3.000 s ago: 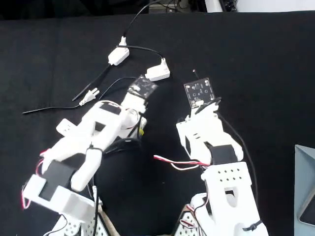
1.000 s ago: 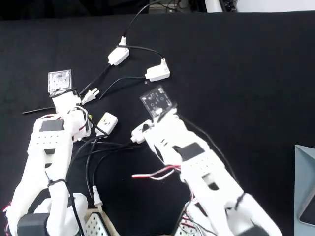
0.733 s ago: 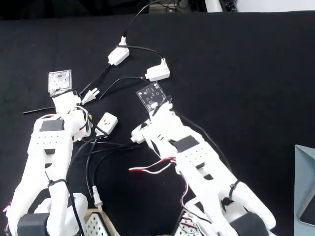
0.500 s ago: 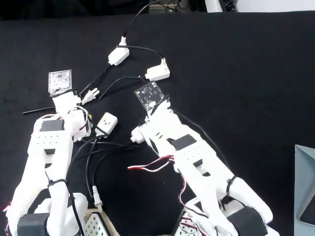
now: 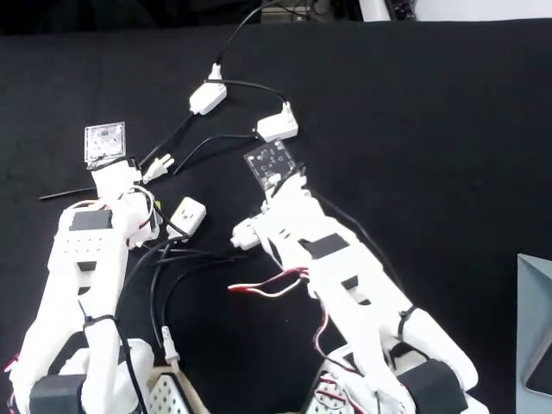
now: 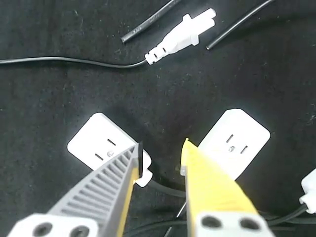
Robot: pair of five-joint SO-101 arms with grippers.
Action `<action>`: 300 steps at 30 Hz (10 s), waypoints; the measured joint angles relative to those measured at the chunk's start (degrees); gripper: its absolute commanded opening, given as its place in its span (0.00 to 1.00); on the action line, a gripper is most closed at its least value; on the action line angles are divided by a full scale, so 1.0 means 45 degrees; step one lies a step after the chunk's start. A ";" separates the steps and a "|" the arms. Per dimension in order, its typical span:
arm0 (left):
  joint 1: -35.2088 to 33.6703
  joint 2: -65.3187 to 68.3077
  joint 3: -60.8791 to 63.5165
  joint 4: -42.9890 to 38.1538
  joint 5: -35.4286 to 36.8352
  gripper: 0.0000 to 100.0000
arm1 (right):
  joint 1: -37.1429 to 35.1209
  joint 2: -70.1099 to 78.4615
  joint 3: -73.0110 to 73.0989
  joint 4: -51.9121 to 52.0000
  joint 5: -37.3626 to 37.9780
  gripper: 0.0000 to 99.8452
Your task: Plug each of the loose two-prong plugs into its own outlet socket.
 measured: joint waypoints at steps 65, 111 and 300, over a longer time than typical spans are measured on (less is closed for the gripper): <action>0.4611 0.0801 -0.3223 0.3263 -0.5431 0.27 | 0.3087 -0.7306 -0.1680 1.1604 -0.1270 0.22; 0.7013 1.0178 -1.0452 0.4220 -0.5470 0.27 | 0.5958 -0.7306 0.1055 0.8576 -0.0215 0.22; 0.0078 0.1231 -0.9026 0.9631 -0.2969 0.12 | 0.2383 -0.7385 -0.2325 1.3714 0.2442 0.22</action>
